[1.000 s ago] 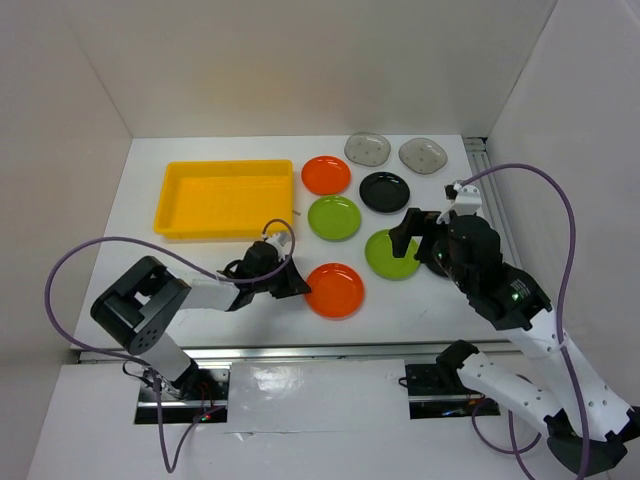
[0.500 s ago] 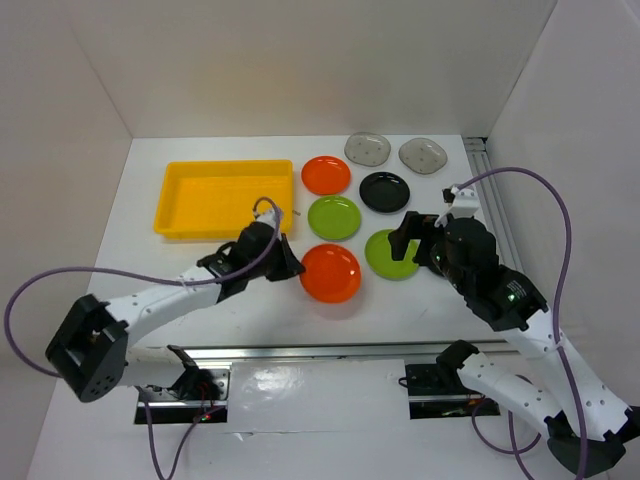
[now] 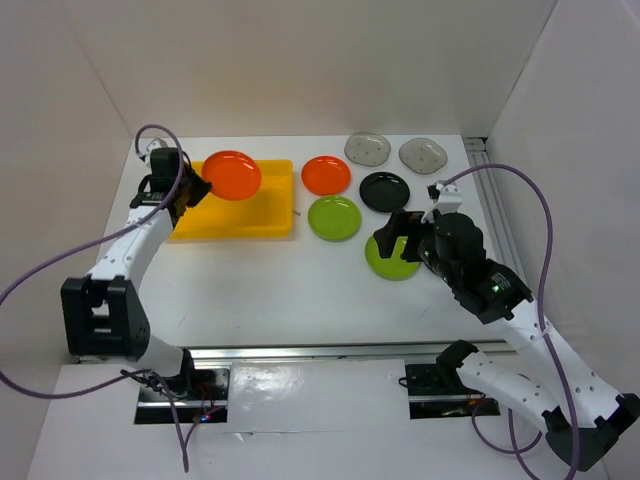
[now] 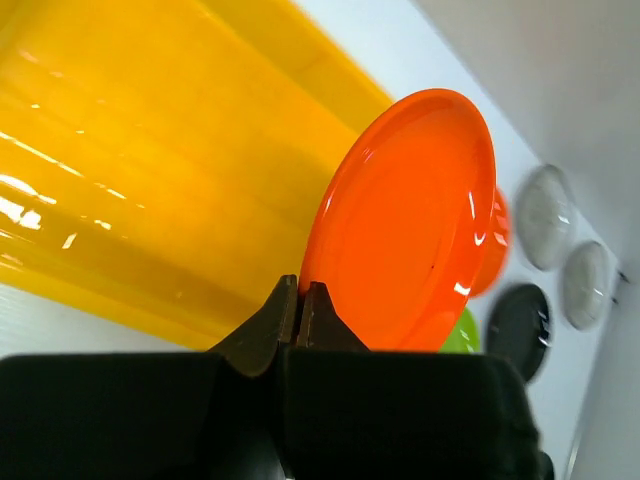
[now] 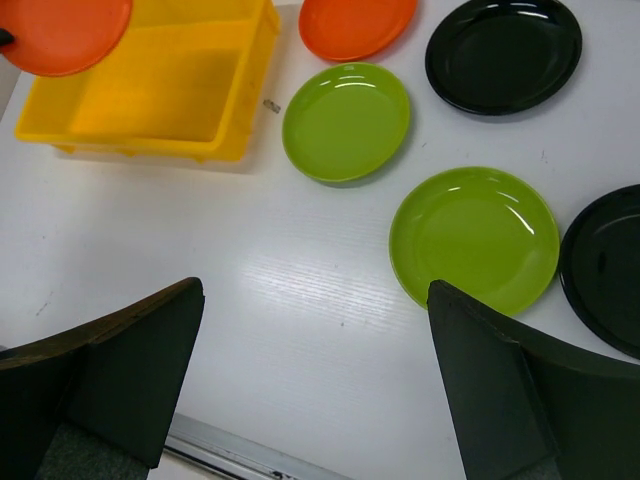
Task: Place the plates into the plastic bin on the countertop
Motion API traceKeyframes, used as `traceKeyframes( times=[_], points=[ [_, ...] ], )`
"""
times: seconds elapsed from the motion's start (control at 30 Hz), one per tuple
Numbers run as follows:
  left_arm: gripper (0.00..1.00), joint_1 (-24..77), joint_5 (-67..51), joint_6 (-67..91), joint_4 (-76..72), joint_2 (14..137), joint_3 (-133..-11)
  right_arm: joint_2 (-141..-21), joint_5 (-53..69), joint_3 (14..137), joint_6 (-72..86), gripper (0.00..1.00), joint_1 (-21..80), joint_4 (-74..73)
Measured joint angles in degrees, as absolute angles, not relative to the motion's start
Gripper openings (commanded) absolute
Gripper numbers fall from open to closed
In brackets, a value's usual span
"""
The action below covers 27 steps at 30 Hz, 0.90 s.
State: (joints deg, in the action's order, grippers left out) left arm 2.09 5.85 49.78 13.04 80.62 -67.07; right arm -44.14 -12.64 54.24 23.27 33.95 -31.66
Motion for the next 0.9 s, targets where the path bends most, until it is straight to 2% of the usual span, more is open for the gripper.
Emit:
traceKeyframes(
  times=[0.2, 0.43, 0.5, 0.53, 0.57, 0.77, 0.8, 0.83, 0.9],
  points=[
    [0.0, -2.66, 1.34, 49.74, 8.29, 93.54, -64.88, -45.08, -11.7, 52.82, 23.03, 1.0, 33.95, -30.04],
    [0.0, -4.51, -2.83, 49.87, 4.05, 100.73, -63.75, -44.97, -11.05, 52.8, 22.98, 1.0, 33.95, -29.36],
    [0.41, -4.86, -3.92, 49.84, 3.7, 102.69, -64.25, -44.97, -10.63, 52.8, 22.94, 1.0, 33.98, -29.32],
    [0.54, -4.95, -4.4, 49.95, 3.49, 103.66, -64.51, -44.97, -10.46, 52.8, 22.92, 1.0, 33.98, -29.23],
    [0.63, -5.08, -5.15, 50.06, 3.27, 104.57, -64.73, -44.97, -10.2, 52.77, 22.92, 1.0, 33.95, -29.15],
    [0.73, -5.19, -7.25, 50.98, 2.09, 104.95, -67.61, -44.8, -9.1, 51.96, 22.92, 1.0, 33.95, -29.06],
    [0.76, -5.17, -7.14, 50.98, 2.13, 104.44, -67.64, -44.77, -8.91, 51.96, 22.92, 1.0, 33.98, -29.06],
    [0.83, -4.86, -6.79, 50.76, 2.81, 103.26, -67.59, -44.66, -8.75, 51.96, 22.92, 1.0, 33.95, -29.06],
    [0.88, -3.9, -4.27, 49.76, 4.49, 99.68, -67.33, -44.36, -8.56, 51.96, 22.92, 1.0, 33.95, -29.06]
  ],
)
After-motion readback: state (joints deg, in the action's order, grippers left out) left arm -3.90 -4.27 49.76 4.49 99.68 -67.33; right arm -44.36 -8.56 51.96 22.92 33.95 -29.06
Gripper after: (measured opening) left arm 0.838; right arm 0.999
